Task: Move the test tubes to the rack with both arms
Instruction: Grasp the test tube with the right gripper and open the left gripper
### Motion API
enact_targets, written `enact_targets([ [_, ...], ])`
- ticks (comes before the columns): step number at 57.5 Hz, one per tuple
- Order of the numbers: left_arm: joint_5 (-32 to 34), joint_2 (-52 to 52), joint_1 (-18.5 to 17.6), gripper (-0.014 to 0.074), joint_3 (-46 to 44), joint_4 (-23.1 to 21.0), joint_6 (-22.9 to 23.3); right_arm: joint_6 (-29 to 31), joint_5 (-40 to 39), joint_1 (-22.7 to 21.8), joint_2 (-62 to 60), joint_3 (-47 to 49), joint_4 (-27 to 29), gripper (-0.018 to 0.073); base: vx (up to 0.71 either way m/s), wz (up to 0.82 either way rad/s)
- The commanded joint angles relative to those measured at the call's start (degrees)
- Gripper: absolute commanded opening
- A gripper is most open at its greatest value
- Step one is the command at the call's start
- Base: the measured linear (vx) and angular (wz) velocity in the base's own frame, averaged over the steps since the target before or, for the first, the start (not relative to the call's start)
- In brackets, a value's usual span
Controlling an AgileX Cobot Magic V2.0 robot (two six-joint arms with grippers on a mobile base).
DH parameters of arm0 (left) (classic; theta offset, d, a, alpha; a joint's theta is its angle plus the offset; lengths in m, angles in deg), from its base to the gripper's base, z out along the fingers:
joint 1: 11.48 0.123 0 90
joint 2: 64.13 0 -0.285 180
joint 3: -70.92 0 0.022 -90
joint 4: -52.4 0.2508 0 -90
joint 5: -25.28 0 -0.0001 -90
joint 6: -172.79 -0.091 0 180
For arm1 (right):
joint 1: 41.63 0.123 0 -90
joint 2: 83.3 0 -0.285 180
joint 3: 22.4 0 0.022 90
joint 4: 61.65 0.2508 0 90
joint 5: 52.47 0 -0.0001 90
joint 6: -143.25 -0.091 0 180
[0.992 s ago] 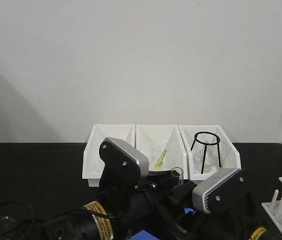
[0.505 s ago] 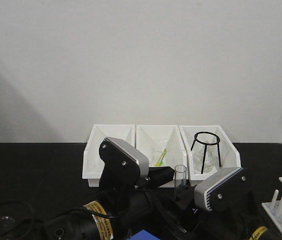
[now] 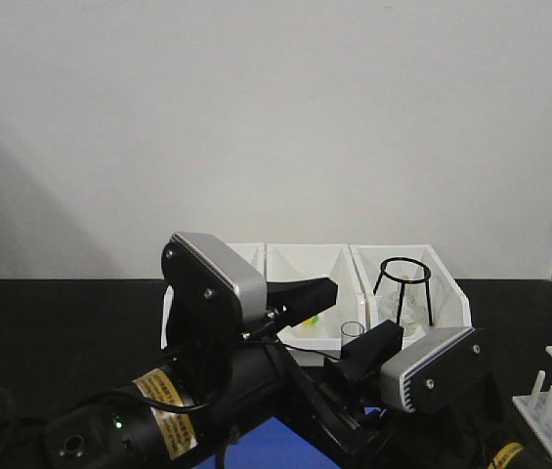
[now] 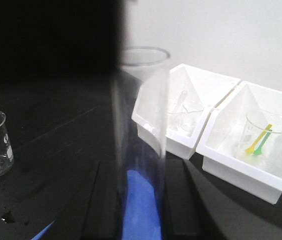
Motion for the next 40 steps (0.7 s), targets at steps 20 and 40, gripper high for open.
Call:
enact_targets([
  [20, -0.15, 9.1, -0.37, 0.0519, -1.87, -1.15, -2.48, 0.62, -3.84, -0.55, -1.23, 2.04, 1.17, -0.0008, 0.0, 0.0],
  [40, -5.31, 10.29, -0.37, 0.0519, -1.87, -1.15, -2.28, 8.02, -4.53, -11.41, -1.23, 2.04, 10.29, -0.0008, 0.0, 0.0],
])
